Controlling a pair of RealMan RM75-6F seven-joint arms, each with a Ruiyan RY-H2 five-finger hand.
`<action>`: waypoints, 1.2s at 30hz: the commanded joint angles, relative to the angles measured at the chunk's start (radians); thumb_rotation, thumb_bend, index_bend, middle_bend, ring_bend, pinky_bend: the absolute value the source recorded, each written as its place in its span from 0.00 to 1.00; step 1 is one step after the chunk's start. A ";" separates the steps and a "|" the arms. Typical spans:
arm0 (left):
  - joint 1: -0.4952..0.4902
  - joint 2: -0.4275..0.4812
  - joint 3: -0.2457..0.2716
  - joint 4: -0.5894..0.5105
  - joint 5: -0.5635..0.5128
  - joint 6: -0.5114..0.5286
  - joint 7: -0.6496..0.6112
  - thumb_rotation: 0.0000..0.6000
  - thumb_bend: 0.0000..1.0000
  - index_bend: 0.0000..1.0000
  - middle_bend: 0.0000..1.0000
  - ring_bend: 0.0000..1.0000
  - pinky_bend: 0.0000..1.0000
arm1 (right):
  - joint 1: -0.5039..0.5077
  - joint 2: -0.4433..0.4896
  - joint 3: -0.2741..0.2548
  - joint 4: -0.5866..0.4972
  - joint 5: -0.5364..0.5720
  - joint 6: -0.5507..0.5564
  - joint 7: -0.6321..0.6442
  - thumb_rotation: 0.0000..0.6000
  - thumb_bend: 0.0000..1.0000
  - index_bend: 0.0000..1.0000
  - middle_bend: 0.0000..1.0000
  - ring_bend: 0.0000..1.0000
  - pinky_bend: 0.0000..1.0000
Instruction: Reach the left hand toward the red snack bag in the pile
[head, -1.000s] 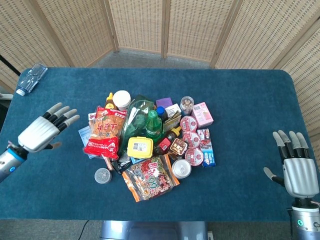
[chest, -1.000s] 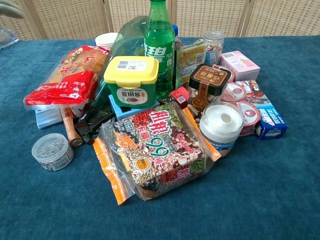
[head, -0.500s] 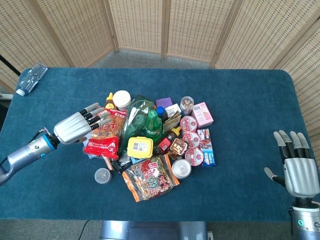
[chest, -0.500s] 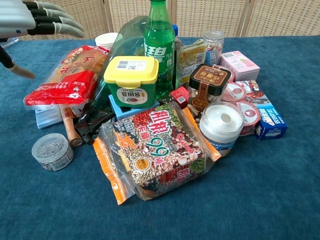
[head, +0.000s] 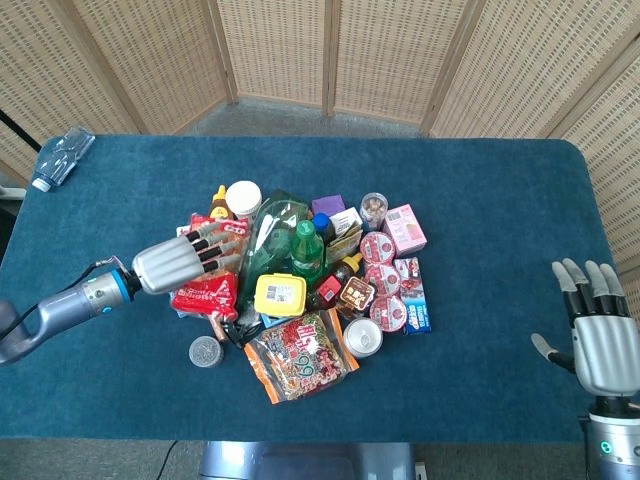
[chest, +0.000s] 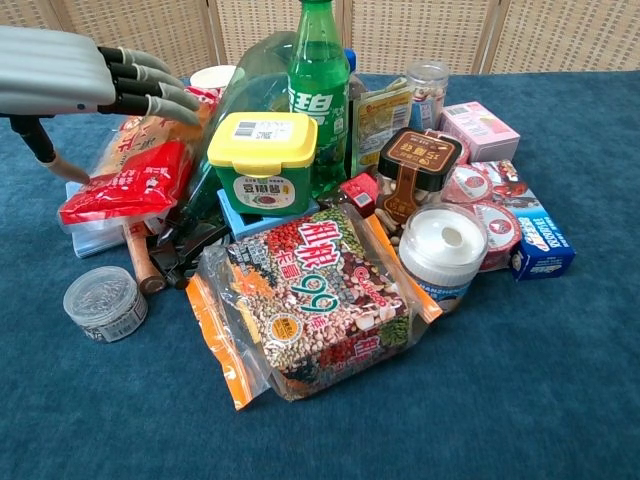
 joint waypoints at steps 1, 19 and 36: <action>-0.012 0.001 0.006 -0.016 -0.005 -0.006 0.015 1.00 0.00 0.00 0.00 0.00 0.00 | -0.001 0.002 0.000 -0.002 -0.001 0.002 0.004 1.00 0.00 0.00 0.00 0.00 0.00; -0.024 -0.026 0.020 -0.008 -0.006 0.097 0.071 1.00 0.13 0.84 0.75 0.79 0.80 | -0.003 0.009 0.000 -0.007 -0.010 0.004 0.013 1.00 0.00 0.00 0.00 0.00 0.00; 0.027 0.264 -0.135 -0.326 -0.127 0.353 0.071 1.00 0.14 0.85 0.77 0.80 0.81 | -0.005 0.008 -0.009 -0.023 -0.036 0.010 -0.004 1.00 0.00 0.00 0.00 0.00 0.00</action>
